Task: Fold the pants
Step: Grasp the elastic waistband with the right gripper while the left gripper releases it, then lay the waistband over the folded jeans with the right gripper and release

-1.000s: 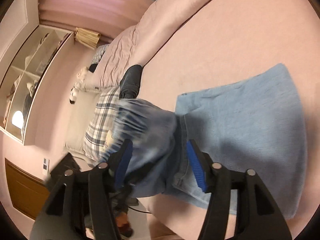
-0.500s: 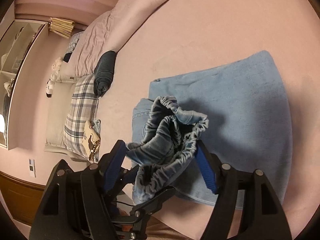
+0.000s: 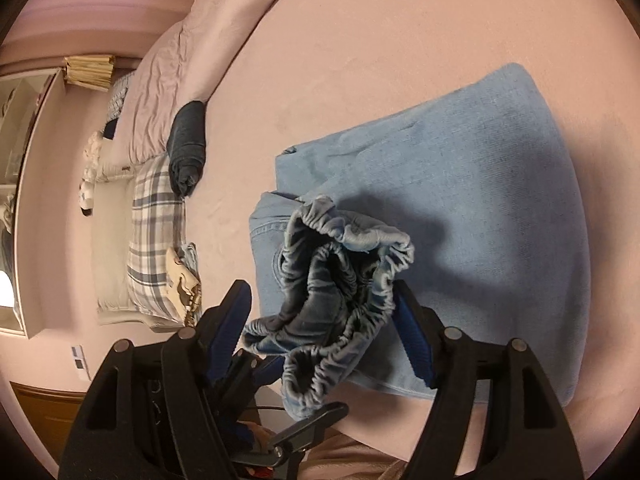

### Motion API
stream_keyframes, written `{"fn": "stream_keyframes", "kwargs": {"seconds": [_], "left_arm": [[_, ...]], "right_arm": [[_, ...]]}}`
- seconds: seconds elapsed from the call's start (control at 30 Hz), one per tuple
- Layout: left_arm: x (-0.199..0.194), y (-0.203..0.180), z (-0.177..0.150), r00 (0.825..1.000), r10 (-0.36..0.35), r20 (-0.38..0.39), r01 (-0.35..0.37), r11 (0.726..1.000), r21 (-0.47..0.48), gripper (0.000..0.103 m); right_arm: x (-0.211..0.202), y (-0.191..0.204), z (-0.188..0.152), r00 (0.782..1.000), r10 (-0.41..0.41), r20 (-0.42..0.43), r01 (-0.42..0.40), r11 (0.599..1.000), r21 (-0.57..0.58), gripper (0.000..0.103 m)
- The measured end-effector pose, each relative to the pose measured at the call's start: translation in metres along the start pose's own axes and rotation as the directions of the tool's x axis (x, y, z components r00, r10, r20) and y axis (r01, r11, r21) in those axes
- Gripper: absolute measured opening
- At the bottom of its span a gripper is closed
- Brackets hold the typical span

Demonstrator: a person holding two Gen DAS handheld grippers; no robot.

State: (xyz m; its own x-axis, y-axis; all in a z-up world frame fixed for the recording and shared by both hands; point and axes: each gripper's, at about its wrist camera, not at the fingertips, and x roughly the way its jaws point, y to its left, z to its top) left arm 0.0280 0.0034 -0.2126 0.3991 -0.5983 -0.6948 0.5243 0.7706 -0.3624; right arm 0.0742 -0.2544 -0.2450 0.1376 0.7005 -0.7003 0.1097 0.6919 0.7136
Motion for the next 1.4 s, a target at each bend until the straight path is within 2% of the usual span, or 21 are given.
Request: {"fn": "stream_keyframes", "kwargs": {"seconds": [0.1, 0.17, 0.23, 0.33, 0.43, 0.57, 0.67, 0.77, 1.0, 1.4], "left_arm": [[-0.004, 0.004, -0.003, 1.0, -0.01, -0.002, 0.01, 1.0, -0.008, 0.047], [-0.006, 0.008, -0.004, 1.0, -0.021, 0.003, 0.021, 1.0, -0.015, 0.047], [-0.016, 0.012, -0.006, 0.999, -0.042, 0.011, 0.043, 0.999, -0.02, 0.047], [-0.034, 0.019, -0.008, 0.997, -0.064, 0.031, 0.066, 0.997, -0.042, 0.047], [-0.052, 0.029, -0.012, 0.996, -0.054, 0.071, 0.059, 0.996, -0.066, 0.047], [-0.073, 0.05, -0.014, 0.992, 0.0, 0.126, 0.014, 0.994, -0.111, 0.047], [-0.081, 0.07, -0.015, 0.988, 0.041, 0.148, -0.014, 0.983, -0.181, 0.047], [-0.083, 0.08, -0.018, 0.985, 0.081, 0.152, -0.047, 0.976, -0.212, 0.047], [-0.073, 0.083, -0.016, 0.983, 0.14, 0.118, -0.113, 0.972, -0.208, 0.047], [-0.042, 0.068, 0.003, 0.992, 0.112, 0.056, -0.102, 0.983, -0.155, 0.047]], "right_arm": [[0.001, 0.006, -0.002, 0.999, -0.046, 0.002, 0.047, 0.998, -0.043, 0.067], [0.001, 0.006, -0.004, 0.998, -0.063, 0.008, 0.064, 0.997, -0.05, 0.057], [-0.001, 0.005, -0.005, 0.996, -0.087, 0.019, 0.088, 0.994, -0.059, 0.038], [-0.005, 0.004, -0.007, 0.994, -0.1, 0.041, 0.104, 0.989, -0.101, 0.027], [-0.015, 0.012, -0.011, 0.99, -0.106, 0.095, 0.12, 0.981, -0.153, 0.02], [-0.03, 0.027, -0.009, 0.984, -0.075, 0.161, 0.109, 0.972, -0.21, 0.018], [-0.035, 0.039, -0.008, 0.98, -0.074, 0.183, 0.119, 0.96, -0.253, 0.017], [-0.04, 0.047, -0.006, 0.976, -0.065, 0.208, 0.122, 0.953, -0.276, 0.017], [-0.059, 0.053, -0.002, 0.963, -0.04, 0.268, 0.121, 0.95, -0.289, 0.015], [-0.095, 0.026, -0.006, 0.939, -0.03, 0.342, 0.112, 0.969, -0.221, 0.015]]}}
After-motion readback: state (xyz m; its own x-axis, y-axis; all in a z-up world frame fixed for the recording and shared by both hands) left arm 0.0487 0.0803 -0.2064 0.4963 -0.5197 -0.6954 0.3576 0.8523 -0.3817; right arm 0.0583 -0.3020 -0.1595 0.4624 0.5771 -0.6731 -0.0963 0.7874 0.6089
